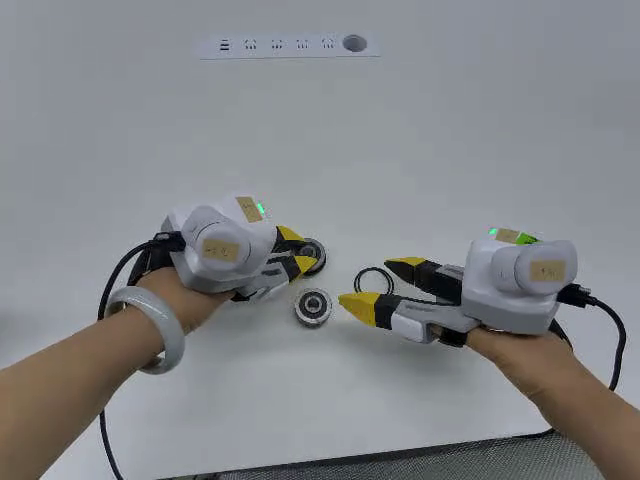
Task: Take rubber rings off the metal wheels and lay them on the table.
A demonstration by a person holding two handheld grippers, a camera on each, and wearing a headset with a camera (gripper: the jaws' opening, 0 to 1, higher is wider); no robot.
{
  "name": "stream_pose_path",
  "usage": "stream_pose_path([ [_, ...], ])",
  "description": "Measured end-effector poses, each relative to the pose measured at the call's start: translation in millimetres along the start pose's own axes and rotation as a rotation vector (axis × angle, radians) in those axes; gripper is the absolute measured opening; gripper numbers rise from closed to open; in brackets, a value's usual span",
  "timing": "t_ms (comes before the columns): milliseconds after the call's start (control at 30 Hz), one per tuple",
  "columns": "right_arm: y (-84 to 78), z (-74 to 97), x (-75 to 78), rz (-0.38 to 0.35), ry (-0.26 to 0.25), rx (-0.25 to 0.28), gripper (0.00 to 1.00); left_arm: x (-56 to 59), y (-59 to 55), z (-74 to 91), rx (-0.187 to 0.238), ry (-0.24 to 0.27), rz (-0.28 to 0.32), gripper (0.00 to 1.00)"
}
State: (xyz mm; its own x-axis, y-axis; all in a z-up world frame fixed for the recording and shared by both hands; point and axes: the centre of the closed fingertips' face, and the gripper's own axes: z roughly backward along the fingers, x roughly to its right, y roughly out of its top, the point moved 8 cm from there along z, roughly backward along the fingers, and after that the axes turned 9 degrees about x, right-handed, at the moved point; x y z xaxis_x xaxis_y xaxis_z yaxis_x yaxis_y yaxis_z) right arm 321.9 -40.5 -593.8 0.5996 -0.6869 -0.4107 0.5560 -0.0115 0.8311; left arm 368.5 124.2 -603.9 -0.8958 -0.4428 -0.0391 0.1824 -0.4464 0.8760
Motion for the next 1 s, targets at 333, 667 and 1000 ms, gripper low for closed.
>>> stream_pose_path([
  [333, 3.6, -9.5, 5.0, -0.103, -0.008, 0.025, 0.49, 0.2, -0.6, 0.3, 0.004, 0.004, 0.006, 0.13],
  [667, 4.5, -19.7, 6.2, -0.173, -0.010, 0.035, 0.45, 0.5, -1.2, 0.5, 0.009, 0.004, 0.009, 0.13],
  [1000, 7.4, -32.5, 7.2, -0.234, -0.006, 0.046, 0.43, 0.6, -1.4, 0.7, 0.013, 0.006, 0.011, 0.13],
])
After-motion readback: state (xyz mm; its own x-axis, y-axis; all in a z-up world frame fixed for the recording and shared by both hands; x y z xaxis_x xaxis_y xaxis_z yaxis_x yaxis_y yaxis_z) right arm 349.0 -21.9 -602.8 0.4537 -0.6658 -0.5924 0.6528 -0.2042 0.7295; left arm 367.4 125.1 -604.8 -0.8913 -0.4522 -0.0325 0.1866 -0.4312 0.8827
